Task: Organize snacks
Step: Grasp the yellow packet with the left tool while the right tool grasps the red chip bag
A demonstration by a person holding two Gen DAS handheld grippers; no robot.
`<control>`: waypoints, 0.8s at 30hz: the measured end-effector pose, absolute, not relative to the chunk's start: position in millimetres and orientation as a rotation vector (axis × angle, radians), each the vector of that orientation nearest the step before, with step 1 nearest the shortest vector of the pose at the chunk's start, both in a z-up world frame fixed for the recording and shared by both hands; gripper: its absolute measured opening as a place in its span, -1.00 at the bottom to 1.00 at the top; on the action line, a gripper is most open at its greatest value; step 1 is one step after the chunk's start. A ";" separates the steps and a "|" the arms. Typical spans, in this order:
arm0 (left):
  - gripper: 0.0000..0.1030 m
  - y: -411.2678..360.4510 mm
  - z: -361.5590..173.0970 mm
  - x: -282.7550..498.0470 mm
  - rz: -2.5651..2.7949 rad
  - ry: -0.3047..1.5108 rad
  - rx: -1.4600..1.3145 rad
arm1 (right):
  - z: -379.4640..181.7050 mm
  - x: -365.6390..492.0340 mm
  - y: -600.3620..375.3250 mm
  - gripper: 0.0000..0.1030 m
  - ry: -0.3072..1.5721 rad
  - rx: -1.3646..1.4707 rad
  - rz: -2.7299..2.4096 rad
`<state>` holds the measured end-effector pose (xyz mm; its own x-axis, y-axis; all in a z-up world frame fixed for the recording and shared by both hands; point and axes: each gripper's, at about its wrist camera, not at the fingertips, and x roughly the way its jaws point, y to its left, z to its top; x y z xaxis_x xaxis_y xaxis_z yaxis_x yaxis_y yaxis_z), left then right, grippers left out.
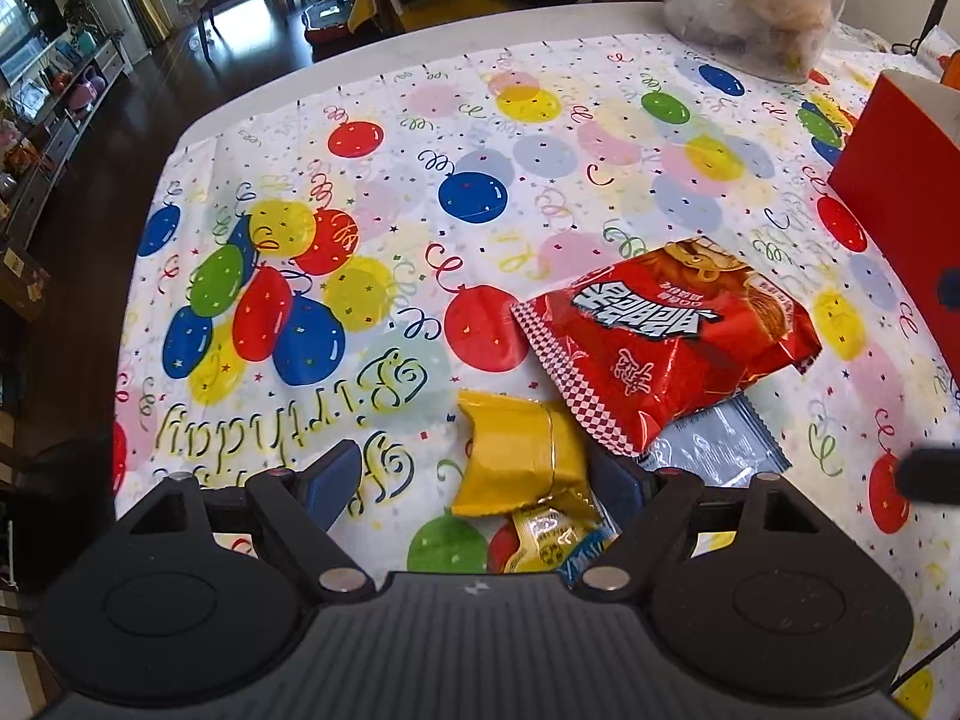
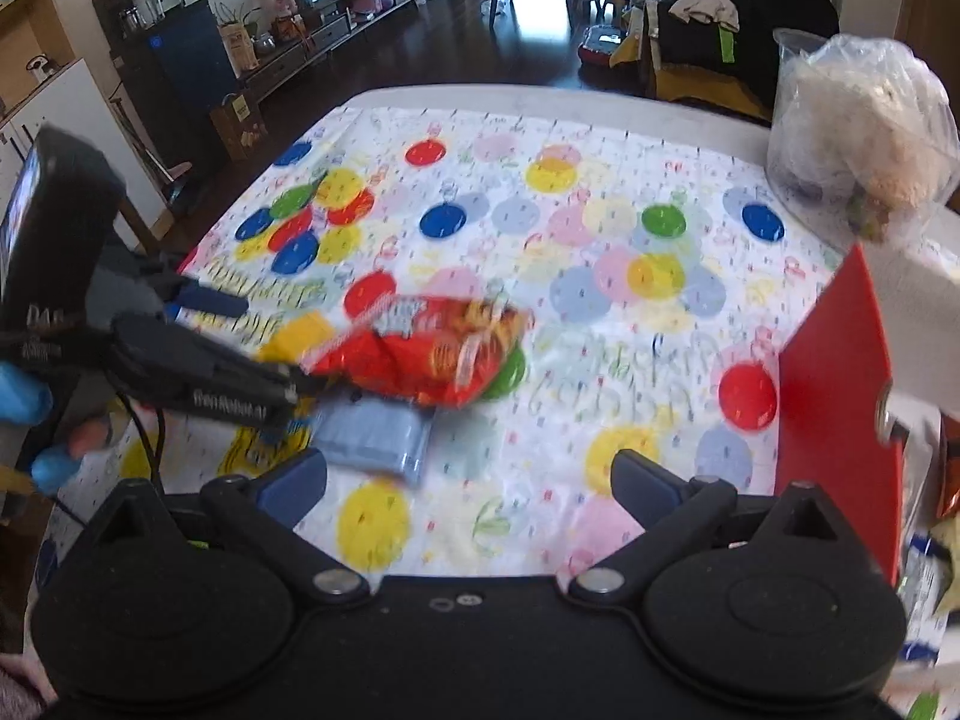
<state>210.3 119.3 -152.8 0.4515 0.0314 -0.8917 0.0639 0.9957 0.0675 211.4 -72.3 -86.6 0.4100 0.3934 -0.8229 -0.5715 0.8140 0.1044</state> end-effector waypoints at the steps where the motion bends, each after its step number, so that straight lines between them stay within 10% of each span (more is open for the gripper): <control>1: 0.60 119.8 -153.6 211.2 -0.027 1.102 0.091 | -85.5 216.8 -69.2 0.97 0.969 -0.207 0.610; 11: 0.51 124.8 -158.3 213.6 -0.034 1.088 0.058 | -102.1 272.1 -30.1 0.97 1.036 -0.161 0.576; 24: -0.12 121.4 -159.4 212.3 -0.056 1.072 0.051 | -145.5 306.4 2.8 0.98 1.205 -0.104 0.482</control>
<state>212.3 121.4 -159.4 0.4768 -0.0210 -0.8788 0.0709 0.9974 0.0146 306.4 2.8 -145.5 0.2703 0.3021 -0.9142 -0.4112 0.8947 0.1741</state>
